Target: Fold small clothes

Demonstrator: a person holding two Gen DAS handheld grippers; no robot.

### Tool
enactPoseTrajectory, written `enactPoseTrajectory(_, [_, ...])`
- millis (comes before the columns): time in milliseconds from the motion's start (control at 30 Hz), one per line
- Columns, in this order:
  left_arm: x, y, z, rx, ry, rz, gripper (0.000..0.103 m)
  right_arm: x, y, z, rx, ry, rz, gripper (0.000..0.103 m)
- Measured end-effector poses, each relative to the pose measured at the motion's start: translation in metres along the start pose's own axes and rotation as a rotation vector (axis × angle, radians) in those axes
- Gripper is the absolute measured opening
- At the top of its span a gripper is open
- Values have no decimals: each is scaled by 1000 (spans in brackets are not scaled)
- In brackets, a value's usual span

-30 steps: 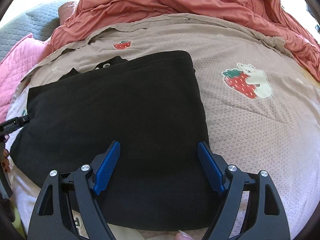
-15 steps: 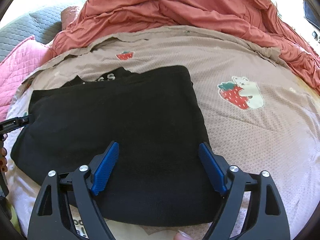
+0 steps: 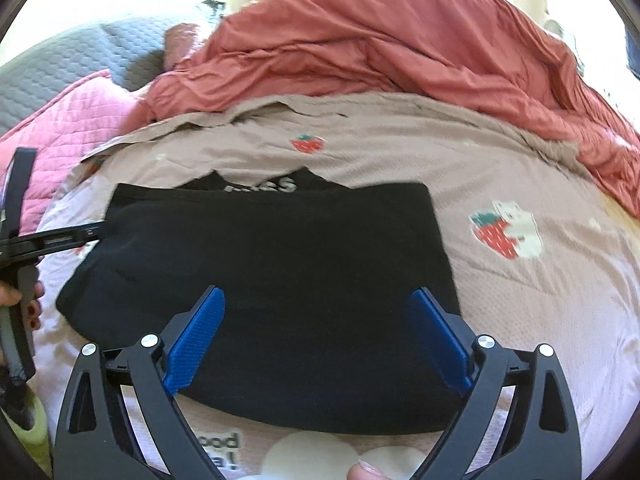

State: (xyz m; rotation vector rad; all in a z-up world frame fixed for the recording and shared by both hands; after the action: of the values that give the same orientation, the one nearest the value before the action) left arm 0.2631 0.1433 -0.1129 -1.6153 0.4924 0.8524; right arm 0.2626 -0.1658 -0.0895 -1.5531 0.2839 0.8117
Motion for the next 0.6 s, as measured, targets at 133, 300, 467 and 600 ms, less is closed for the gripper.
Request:
enactPoseTrajectory(133, [-12,-10,9,-10,-14,-42,89,-9,-10,27,-58,-30,-34,96])
enactPoseTrajectory(300, [-24,-16,20,-13,-39,-66,93,-18,-15,62,-131,-65,-71,98])
enactPoseTrajectory(467, [-32,-20,31,-26,-62,-81,93,-19,-15,90,-185,-89,-86,98])
enactPoseTrajectory(600, [-31,-20,42,-47,-70,-73,93,-15,-12,111,-205,-121,-77,98])
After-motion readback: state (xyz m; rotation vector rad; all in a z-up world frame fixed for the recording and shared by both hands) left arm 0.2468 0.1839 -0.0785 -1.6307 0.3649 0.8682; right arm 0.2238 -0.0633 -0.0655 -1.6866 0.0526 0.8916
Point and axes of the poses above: each gripper's, at about its wrist camera, not at the fingertips, and x roughly the way its jaws point, z to its left, y to its underside, the point moved 10 cm from there along x, roughly the way its jaws point, and after that the axes turned 5 degrees about -z, right-handed, at the moved point
